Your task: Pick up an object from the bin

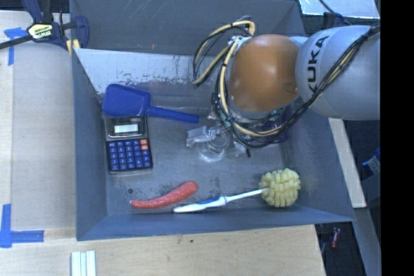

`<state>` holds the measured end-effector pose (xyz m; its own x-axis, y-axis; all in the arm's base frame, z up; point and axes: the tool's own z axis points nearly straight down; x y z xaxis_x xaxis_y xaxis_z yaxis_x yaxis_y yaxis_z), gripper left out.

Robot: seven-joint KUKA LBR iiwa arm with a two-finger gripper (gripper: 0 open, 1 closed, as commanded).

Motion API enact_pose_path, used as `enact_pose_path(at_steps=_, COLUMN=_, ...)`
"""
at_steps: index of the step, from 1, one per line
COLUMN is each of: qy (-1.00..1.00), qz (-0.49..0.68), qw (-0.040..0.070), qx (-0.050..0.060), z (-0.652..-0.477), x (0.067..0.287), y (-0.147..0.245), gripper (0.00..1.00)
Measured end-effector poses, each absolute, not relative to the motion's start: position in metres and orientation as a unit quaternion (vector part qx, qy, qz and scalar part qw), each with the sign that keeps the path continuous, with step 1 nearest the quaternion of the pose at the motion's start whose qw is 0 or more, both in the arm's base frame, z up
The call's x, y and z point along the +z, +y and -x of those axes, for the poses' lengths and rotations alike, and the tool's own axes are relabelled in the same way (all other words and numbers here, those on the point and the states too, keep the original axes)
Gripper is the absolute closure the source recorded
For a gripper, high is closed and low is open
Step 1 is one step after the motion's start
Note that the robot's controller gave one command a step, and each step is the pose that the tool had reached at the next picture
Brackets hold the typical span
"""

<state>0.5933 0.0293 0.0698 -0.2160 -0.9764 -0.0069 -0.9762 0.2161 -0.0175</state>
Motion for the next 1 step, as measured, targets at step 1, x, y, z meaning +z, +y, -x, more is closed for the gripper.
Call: enact_pose_path(at_steps=1, qy=0.873, qz=0.488, qw=0.005, qx=-0.002, z=-0.6159, x=0.0722, y=-0.0006, gripper=1.0)
